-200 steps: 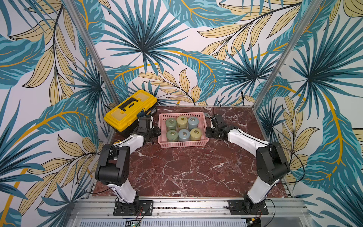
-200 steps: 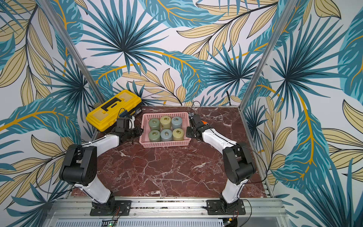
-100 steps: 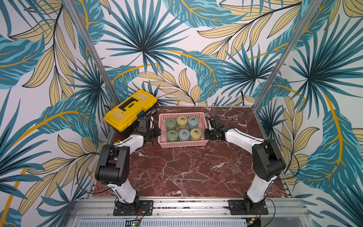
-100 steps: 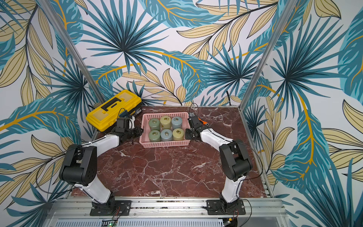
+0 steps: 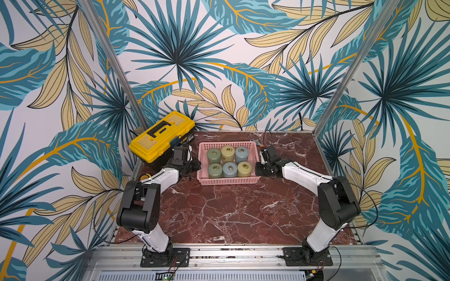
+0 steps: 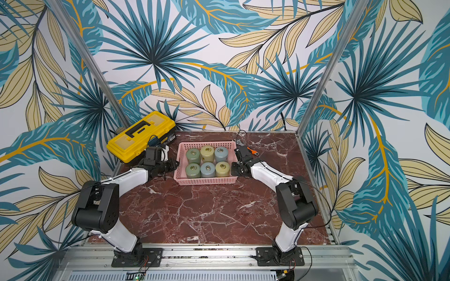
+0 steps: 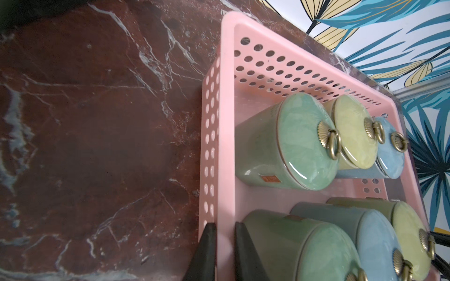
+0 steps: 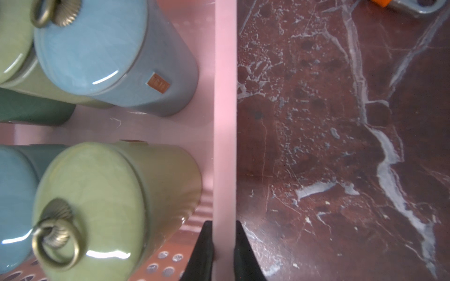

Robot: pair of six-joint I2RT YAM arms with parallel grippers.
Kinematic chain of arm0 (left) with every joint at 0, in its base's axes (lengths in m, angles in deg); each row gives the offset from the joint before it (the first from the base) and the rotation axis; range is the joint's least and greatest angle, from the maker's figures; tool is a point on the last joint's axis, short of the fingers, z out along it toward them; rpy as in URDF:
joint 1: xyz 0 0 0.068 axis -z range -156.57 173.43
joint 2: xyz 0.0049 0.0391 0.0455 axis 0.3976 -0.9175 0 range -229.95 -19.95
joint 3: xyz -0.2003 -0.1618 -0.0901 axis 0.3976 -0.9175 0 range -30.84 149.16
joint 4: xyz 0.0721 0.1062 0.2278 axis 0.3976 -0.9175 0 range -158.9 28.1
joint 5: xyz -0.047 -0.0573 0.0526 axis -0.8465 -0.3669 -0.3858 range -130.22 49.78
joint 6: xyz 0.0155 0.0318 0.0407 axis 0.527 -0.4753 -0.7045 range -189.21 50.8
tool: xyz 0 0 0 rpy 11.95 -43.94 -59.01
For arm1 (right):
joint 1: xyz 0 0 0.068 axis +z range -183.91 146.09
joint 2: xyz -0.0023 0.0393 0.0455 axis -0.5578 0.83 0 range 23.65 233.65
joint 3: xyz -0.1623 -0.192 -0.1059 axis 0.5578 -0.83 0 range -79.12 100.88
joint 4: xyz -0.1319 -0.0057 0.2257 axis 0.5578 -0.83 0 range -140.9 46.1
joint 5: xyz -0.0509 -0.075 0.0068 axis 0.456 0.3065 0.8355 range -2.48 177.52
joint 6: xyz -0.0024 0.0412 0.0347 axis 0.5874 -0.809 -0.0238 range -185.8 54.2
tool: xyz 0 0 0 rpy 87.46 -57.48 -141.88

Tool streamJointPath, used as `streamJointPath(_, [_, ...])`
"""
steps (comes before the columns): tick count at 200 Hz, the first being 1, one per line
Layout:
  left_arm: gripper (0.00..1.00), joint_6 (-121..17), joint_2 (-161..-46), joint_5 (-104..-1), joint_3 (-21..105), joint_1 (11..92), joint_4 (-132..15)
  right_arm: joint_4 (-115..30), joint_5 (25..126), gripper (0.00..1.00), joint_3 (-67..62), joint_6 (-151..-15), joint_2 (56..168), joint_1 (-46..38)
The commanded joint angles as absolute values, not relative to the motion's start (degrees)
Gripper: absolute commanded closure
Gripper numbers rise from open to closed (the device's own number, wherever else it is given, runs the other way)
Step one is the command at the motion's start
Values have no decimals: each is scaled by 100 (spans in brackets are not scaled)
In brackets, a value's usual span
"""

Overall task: Take the tea canister out of the basket
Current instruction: Move the basket to the center of the board.

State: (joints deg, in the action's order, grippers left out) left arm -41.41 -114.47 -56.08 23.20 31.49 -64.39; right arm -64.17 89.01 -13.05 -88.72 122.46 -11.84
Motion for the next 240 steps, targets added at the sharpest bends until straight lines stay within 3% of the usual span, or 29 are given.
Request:
streamJointPath(1, [100, -4091, -11018, -5999, 2138, 3321, -6155, -6578, 9120, 89, -1522, -8951, 11848, -1202])
streamJointPath(189, [100, -3765, -10362, -5624, 1462, 3807, -5996, -6561, 9147, 86, -2723, -9197, 10869, -1202])
streamJointPath(209, [79, -3765, -10356, -5568, 1537, 3811, -6036, -6566, 9066, 81, -2726, -9262, 10833, -1202])
streamJointPath(219, [66, -3757, -10361, -5551, 1572, 3811, -6036, -6570, 9048, 69, -2735, -9298, 10804, -1204])
streamJointPath(240, [50, -3748, -10322, -5510, 1643, 3810, -6090, -6621, 9140, 49, -2735, -9280, 10687, -1203])
